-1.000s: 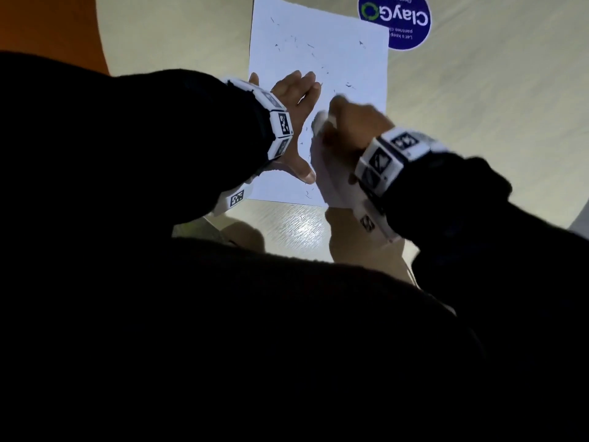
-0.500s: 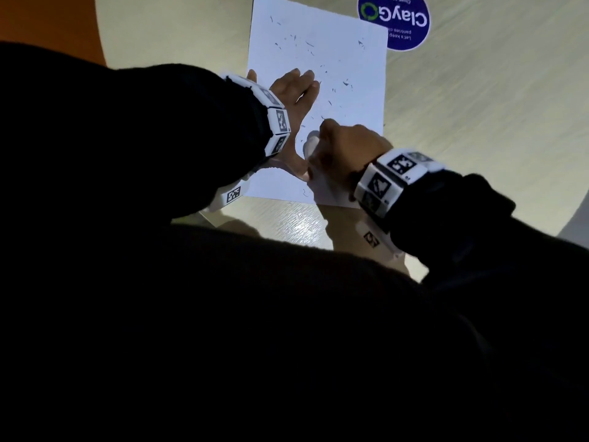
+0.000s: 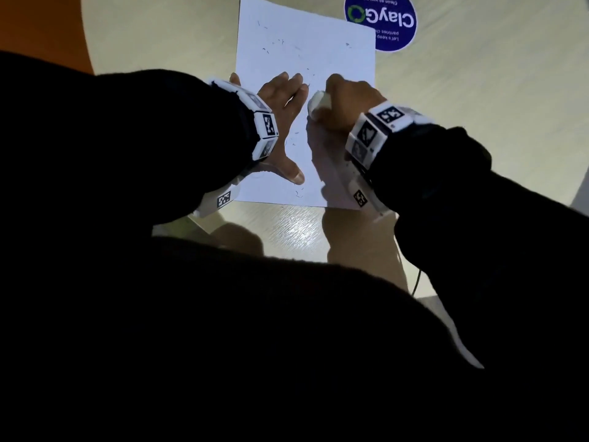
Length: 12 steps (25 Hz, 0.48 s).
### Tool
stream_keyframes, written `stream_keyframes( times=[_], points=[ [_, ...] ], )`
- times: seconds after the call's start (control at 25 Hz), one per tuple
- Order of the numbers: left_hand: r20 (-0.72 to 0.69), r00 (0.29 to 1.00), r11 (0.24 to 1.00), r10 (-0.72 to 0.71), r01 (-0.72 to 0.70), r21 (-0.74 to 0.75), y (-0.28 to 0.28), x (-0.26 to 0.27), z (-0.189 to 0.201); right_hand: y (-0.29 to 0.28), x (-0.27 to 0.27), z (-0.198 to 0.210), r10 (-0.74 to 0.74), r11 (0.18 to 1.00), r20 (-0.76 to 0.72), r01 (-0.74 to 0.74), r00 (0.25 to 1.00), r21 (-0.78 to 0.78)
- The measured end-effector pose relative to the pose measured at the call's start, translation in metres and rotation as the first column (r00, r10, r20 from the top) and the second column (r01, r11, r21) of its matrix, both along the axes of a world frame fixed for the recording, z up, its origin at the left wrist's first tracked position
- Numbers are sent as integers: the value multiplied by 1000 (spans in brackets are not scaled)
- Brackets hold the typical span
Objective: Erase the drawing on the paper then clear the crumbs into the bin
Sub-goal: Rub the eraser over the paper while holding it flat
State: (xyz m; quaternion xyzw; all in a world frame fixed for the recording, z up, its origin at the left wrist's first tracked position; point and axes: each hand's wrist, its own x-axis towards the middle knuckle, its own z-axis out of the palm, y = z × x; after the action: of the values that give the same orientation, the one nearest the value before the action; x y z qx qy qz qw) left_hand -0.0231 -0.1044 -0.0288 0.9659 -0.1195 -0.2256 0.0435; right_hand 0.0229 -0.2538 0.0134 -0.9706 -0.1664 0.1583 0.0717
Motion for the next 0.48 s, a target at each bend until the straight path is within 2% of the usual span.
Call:
stream_keyframes(
  times=[0.08, 0.16, 0.2, 0.28, 0.32, 0.4, 0.44, 0.48],
  points=[
    [-20, 1000, 1000, 6, -6, 9, 0, 1, 2, -3, -7, -6, 9, 1000, 36, -9, 999, 7],
    [-36, 999, 1000, 17, -17, 15, -1, 1, 2, -1, -51, -12, 1, 1000, 181, -2, 984, 2],
    [-39, 999, 1000, 19, -18, 22, -2, 0, 3, -1, -62, -9, 16, 1000, 184, -16, 983, 0],
    [-58, 998, 999, 25, -24, 33, -3, 1, 7, -3, -56, -11, 13, 998, 213, 2, 977, -69],
    [-67, 997, 999, 24, -21, 39, -3, 1, 9, -4, -36, -12, 13, 999, 190, -3, 982, -51],
    [-73, 997, 998, 18, -13, 59, -5, 2, 10, -1, -5, -5, -2, 1000, -11, 2, 1000, 22],
    [-70, 997, 998, 19, -15, 55, -4, 3, 9, -1, -6, -7, 8, 1000, -11, -8, 1000, 21],
    [-60, 998, 999, 24, -22, 36, -4, 2, 7, -4, -22, -5, 23, 1000, 58, -23, 998, -16]
  ],
)
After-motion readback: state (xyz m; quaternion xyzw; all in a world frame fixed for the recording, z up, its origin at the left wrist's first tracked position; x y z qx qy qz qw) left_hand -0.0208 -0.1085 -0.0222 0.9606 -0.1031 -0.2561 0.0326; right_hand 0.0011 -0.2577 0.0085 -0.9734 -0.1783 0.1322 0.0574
